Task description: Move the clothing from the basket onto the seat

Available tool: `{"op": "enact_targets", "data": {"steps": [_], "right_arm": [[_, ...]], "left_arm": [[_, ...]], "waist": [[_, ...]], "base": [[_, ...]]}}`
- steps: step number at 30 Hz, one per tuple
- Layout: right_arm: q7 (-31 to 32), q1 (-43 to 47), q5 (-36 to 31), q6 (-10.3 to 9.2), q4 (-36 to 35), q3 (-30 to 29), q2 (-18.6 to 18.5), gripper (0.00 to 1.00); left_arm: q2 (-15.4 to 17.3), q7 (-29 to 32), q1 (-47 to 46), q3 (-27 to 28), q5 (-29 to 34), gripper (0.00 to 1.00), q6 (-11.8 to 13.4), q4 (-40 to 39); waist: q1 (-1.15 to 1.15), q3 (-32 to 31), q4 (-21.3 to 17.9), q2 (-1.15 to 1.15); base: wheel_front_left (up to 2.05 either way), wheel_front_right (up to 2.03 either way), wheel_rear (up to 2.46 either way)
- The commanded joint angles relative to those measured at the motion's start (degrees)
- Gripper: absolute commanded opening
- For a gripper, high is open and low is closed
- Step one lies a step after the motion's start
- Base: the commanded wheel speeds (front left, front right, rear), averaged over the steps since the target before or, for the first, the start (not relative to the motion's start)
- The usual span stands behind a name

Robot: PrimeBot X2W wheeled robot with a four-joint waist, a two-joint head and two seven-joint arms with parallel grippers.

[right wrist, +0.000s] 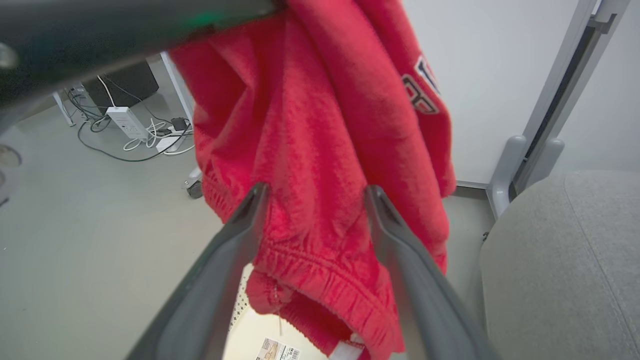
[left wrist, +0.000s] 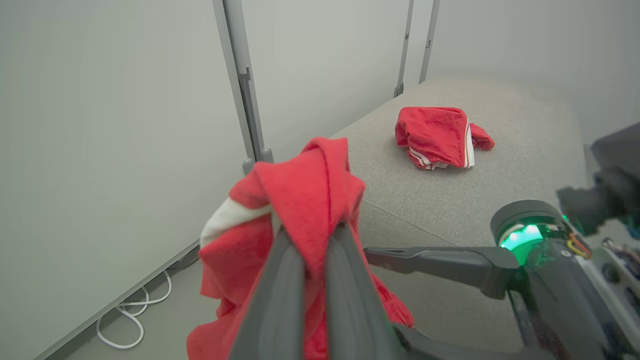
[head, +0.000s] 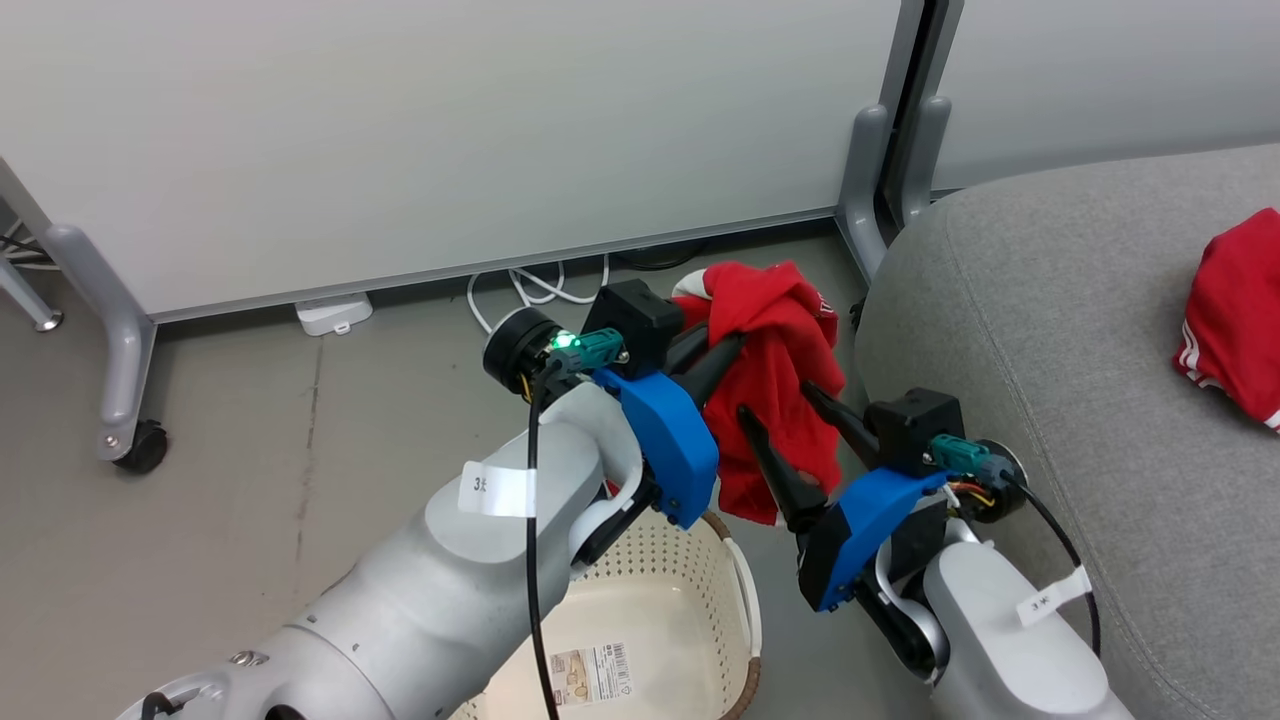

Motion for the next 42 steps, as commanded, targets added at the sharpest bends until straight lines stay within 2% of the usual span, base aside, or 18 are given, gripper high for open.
{"op": "enact_targets", "data": {"steps": [1,9,16,31,32,33,34,42], "right_arm": [[-0.03,-1.82,0.80,0.01,1.71,0.85,-0.01,1.00],[-1.27,-5.93,2.45,0.01,7.22,3.34,-0.01,1.00],[-1.13,-9.22,6.06,0.01,12.68,7.65,-0.01,1.00],[-5.47,-14.73,14.90,0.01,21.58,15.87,-0.01,1.00],[-5.84,-14.99,15.37,0.01,21.96,16.33,-0.01,0.74],[-6.03,-15.32,15.82,0.01,22.28,16.80,-0.01,0.33],[-6.53,-15.65,16.25,0.01,22.46,17.30,-0.01,0.00],[-8.45,-17.01,19.17,0.01,24.61,20.31,-0.01,0.00]], "left_arm": [[-0.06,-0.31,-0.45,-0.27,-0.20,0.00,-0.02,0.19],[-0.26,-0.38,0.11,-1.09,-0.96,0.00,-0.02,0.17],[-0.36,-0.39,0.07,-1.85,-1.55,0.00,-0.03,-0.06],[-0.43,-0.41,-1.20,-2.84,-2.74,0.00,-0.02,-0.07],[-0.45,-0.41,-1.19,-2.89,-2.82,0.00,-0.03,-0.03],[-0.45,-0.43,-1.19,-2.93,-2.89,0.00,-0.03,0.01],[-0.46,-0.44,-1.24,-2.97,-2.96,0.00,-0.03,0.04],[-0.47,-0.52,-1.25,-3.24,-3.28,0.00,-0.03,0.31]], "waist": [[-0.01,-0.11,0.09,0.00],[-0.01,-0.54,0.42,0.00],[-0.01,-0.85,0.55,0.00],[-0.01,-0.74,1.15,0.00],[-0.01,-0.73,1.19,0.00],[-0.01,-0.72,1.22,0.00],[-0.01,-0.70,1.23,0.00],[-0.01,-0.63,0.98,0.00]], "base": [[0.00,0.00,0.00],[0.00,0.00,0.00],[0.00,0.00,0.00],[0.00,0.00,0.00],[0.00,0.00,0.00],[0.00,0.00,0.00],[0.00,0.00,0.00],[0.00,0.00,0.00]]}}
